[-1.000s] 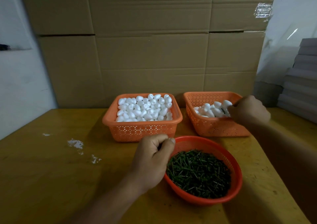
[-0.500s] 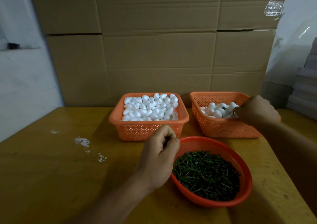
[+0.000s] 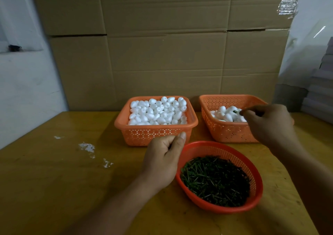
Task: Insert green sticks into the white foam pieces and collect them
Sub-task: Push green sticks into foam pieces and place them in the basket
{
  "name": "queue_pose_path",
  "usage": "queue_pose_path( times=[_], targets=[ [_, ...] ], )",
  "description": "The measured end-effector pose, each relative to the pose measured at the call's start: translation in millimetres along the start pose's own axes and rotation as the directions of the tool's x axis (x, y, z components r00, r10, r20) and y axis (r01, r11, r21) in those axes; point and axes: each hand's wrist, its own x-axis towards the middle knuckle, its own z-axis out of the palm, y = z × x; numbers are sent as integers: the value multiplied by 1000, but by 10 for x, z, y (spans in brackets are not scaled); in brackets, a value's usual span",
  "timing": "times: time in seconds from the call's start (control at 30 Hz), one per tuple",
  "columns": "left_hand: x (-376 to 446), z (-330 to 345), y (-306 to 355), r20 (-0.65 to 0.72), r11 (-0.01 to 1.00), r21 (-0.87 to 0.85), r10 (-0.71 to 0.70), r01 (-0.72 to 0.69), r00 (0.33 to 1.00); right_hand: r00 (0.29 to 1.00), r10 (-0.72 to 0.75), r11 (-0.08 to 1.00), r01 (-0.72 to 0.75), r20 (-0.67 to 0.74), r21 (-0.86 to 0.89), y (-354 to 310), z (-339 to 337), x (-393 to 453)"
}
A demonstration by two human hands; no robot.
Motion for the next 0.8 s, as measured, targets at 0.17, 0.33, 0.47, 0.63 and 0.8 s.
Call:
queue_pose_path(
  times=[0.17,0.33,0.47,0.63,0.8],
  targets=[
    [113,-79,-34,-90,997,71,2,4,996,970,-142,988,126,196,93,-140,18,-380],
    [348,-266,-33,-228,974,224,9,43,974,903,-227,974,215,364,72,-168,49,-554],
    [726,-470,-78,-216,936,344,4,73,976,874,-270,959,279,404,37,-179,103,-608],
    [1291,-620,-273,52,790,579,-283,202,958,856,-310,942,336,414,11,-190,116,-642],
    [1625,-682,-481,217,638,750,-484,173,848,859,-318,941,338,401,21,-194,99,-644]
  ],
)
